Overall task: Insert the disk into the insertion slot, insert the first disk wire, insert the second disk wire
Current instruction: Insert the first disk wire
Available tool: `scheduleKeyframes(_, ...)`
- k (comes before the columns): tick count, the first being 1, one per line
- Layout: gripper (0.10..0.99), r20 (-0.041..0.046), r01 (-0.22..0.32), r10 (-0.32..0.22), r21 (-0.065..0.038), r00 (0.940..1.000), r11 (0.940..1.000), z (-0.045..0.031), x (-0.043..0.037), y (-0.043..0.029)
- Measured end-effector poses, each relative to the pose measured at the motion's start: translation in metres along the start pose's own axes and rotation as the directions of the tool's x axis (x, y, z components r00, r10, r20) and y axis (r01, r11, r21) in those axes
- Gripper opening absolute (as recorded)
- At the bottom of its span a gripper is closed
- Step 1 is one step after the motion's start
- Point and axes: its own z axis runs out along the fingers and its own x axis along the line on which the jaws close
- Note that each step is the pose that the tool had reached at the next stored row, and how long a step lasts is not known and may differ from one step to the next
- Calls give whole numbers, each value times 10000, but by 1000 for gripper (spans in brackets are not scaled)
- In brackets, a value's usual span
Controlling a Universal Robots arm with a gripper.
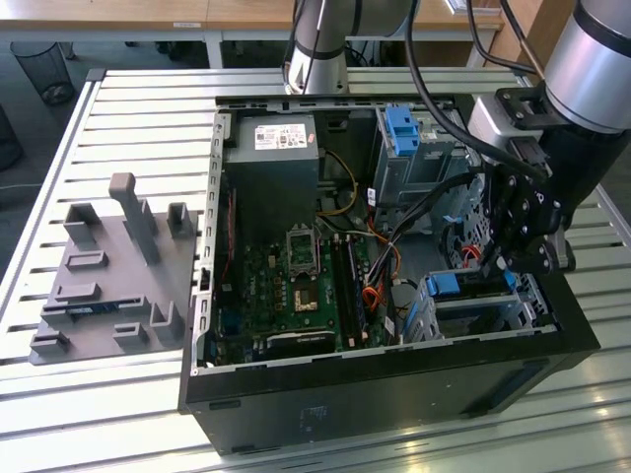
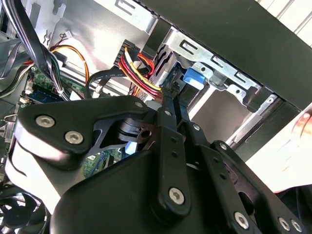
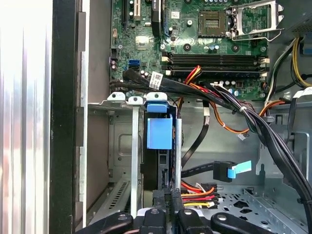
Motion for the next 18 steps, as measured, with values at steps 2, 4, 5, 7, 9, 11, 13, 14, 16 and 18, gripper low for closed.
scheduleKeyframes(2, 165, 1, -8, 8, -1, 10000, 10000, 8, 0, 0)
scheduleKeyframes(4, 165, -1, -16, 16, -2, 10000, 10000, 14, 0, 0)
scheduleKeyframes(5, 165, -2, -17, 17, -4, 10000, 10000, 16, 0, 0)
scheduleKeyframes(7, 165, 1, -19, 19, -7, 10000, 10000, 25, 0, 0)
scheduleKeyframes(9, 165, -2, -20, 20, -8, 10000, 10000, 31, 0, 0)
scheduleKeyframes(11, 165, -3, -20, 20, -8, 10000, 10000, 32, 0, 0)
scheduleKeyframes(13, 165, -1, -20, 20, -8, 10000, 10000, 33, -1, 0)
scheduleKeyframes(14, 165, -1, -20, 20, -8, 10000, 10000, 34, 0, 0)
scheduleKeyframes(16, 165, 1, -20, 20, -8, 10000, 10000, 33, -1, 0)
scheduleKeyframes(18, 165, 4, -20, 20, -8, 10000, 10000, 31, 0, 0)
